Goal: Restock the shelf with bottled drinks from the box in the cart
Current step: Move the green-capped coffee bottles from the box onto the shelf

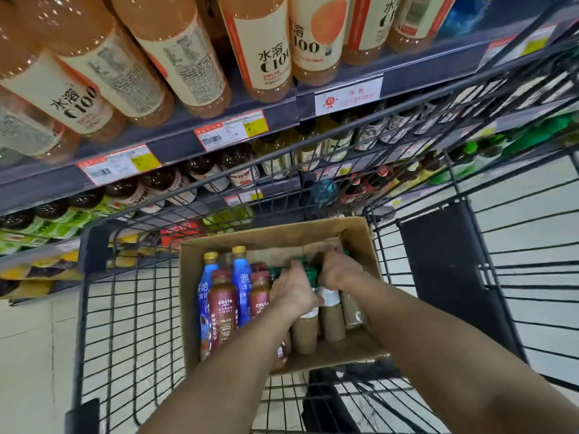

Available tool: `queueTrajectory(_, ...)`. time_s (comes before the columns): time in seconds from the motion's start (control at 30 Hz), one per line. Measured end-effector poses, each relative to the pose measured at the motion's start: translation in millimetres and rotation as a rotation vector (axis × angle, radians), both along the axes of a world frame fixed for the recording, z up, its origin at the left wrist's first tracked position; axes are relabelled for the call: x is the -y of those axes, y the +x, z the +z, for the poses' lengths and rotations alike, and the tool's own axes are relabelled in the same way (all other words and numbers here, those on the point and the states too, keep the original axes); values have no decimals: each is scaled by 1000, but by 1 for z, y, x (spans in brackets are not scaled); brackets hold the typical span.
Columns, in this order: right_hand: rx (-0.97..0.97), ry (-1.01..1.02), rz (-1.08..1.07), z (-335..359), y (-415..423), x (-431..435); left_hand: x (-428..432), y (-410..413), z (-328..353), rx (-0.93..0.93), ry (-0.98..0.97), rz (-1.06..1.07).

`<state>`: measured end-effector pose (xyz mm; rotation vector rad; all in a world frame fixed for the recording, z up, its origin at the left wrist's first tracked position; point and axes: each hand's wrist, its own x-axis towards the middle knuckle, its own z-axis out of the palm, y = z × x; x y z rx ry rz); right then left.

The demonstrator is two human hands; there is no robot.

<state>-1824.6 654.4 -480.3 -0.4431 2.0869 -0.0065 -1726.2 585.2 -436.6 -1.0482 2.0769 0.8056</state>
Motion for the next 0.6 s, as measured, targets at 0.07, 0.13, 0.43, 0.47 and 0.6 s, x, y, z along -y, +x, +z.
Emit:
queueTrajectory(0.07,-30,-42,-51,5,4,-9,0,7,7,-30,28,20)
queueTrajectory(0.13,-52,-80,-102,10,11,-20,0,14,14,-52,37,22)
queueTrajectory(0.43,142,-216,-261,24,28,-35,-4,41,30,-150,71,79)
queueTrajectory(0.47,162,-243,-263,25,31,-36,-5,43,31,-153,78,86)
queueTrajectory(0.6,114,-333,-252,36,48,-48,-9,56,41,-212,80,83)
